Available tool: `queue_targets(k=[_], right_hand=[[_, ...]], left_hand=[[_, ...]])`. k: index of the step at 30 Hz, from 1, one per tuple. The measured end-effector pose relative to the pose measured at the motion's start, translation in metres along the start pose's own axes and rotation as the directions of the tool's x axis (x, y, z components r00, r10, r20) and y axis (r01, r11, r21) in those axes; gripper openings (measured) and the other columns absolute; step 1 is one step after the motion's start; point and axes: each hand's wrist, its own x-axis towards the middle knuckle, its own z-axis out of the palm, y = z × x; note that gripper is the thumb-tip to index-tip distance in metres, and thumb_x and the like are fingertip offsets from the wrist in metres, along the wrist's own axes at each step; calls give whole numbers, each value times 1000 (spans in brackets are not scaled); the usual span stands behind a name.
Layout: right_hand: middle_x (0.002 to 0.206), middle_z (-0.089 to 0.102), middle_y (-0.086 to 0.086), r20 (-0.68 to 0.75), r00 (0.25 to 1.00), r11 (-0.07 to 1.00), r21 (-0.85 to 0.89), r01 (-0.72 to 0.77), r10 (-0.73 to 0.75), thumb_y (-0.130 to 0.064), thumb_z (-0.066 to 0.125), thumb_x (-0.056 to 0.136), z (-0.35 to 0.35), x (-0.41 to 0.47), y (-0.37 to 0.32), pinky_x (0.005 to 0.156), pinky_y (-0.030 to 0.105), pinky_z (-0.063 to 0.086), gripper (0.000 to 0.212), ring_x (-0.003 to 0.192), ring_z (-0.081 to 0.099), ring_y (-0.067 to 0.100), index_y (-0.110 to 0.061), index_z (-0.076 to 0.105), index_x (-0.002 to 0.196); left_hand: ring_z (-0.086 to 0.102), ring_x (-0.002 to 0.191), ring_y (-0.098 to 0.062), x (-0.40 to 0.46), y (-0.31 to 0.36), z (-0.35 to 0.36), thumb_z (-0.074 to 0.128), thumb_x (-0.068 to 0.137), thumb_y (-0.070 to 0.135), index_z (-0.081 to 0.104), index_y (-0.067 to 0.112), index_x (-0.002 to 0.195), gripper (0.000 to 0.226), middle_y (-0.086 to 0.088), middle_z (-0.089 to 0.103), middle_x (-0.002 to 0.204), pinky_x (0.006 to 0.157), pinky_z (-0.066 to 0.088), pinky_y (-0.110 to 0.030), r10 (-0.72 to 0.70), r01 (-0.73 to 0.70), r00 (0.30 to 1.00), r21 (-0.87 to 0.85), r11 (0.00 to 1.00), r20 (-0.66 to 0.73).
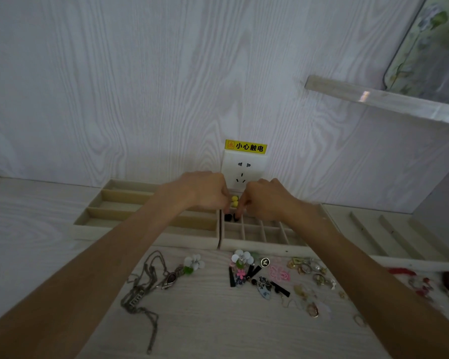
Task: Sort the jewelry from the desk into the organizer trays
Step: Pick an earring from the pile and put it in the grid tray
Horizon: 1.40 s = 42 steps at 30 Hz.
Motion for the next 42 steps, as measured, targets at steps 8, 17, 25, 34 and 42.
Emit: queue_targets(k=[8,17,25,34,42], right_hand=[[109,64,-5,30,1000,1000,1,6,-6,-24,49,92,4,3,-4,90,31,27,27,107,52,18,-37,71,101],[107,64,-3,74,997,999,35,0,-3,-27,48,92,6,3,-4,92,33,28,27,104,54,19,-39,70,103],[62,41,-14,68,998,993,121,-3,-5,-20,44,93,-9,-5,7,86,31,33,32,64,40,7,-34,72,100],[100,62,-8,-82,997,999,52,-6,10,-28,55,89,-5,-2,8,83,28,28,20,103,56,16,-37,71,98],[96,67,-3,-195,981,1000,-25,13,-18,-38,64,79,10,12,1,78,28,25,21,91,58,18,-27,72,95]], left_hand=[[54,80,-18,1,2,-3,60,84,36,73,33,89,14,10,52,66,67,37,-26,11,-11,999,9,1000,-32],[59,86,-16,3,6,4,58,85,28,73,30,98,20,4,69,97,61,35,-23,69,-67,995,26,997,-77],[61,95,-15,3,0,1,59,86,37,74,32,98,20,9,69,105,74,44,-29,57,-54,994,25,998,-98],[63,89,-17,5,3,10,65,79,37,75,33,92,17,7,70,95,68,40,-25,62,-49,989,98,994,-135],[54,72,-20,7,9,8,70,72,37,71,16,82,23,4,49,61,64,37,-26,4,14,983,95,995,-186]])
